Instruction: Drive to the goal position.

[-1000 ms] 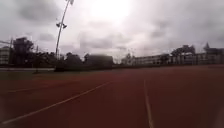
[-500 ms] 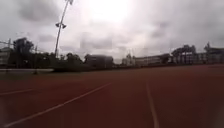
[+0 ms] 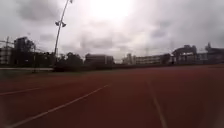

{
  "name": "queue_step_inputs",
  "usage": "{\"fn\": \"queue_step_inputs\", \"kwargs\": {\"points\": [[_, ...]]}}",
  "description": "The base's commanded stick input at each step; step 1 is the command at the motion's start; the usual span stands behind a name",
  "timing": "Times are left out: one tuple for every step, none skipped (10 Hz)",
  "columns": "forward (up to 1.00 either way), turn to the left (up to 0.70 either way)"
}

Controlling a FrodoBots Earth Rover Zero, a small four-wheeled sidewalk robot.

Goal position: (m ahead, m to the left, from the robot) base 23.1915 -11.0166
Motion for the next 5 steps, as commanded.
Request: {"fn": "queue_step_inputs", "kwargs": {"points": [[0.50, 0.00], [0.50, 0.00], [0.50, 0.00], [0.50, 0.00], [0.50, 0.00]]}}
